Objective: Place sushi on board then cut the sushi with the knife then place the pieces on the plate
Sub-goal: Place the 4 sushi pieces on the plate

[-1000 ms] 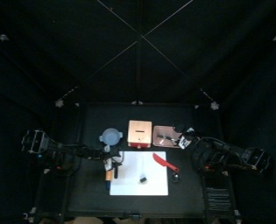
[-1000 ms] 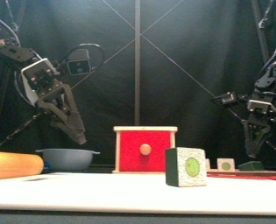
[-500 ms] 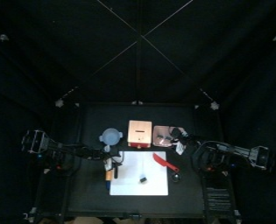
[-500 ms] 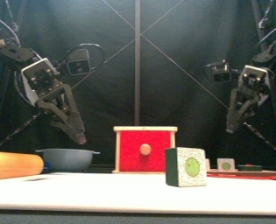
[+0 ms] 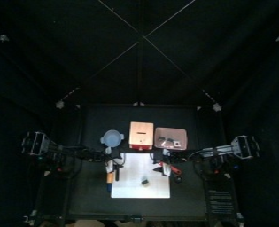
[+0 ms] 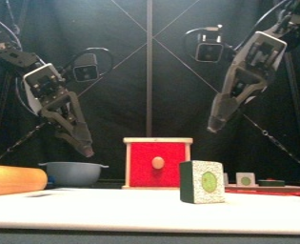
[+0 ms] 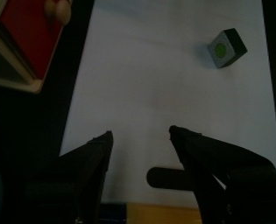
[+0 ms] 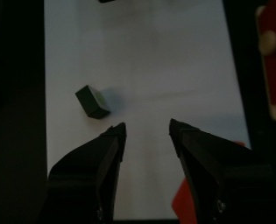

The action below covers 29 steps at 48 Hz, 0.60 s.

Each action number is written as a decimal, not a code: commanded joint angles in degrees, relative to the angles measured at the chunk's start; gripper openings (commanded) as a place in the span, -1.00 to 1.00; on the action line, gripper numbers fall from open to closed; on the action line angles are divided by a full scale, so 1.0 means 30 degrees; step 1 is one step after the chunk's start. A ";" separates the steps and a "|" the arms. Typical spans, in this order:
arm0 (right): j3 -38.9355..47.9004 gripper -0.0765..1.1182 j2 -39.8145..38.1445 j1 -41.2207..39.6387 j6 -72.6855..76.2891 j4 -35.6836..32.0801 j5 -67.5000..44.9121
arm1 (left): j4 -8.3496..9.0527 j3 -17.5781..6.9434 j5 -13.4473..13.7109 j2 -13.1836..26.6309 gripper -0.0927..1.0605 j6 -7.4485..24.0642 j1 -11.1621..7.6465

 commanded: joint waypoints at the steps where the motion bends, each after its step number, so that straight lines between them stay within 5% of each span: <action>1: -0.1846 0.49 0.1494 0.1025 -0.0029 -0.0176 -0.0117 | -0.0146 -0.0322 -0.0059 -0.0146 0.72 0.0000 0.0059; 29: -0.6006 0.50 0.6006 0.2432 0.0000 -0.1084 0.2666 | -0.0146 -0.0234 -0.0059 -0.0117 0.72 0.0029 0.0000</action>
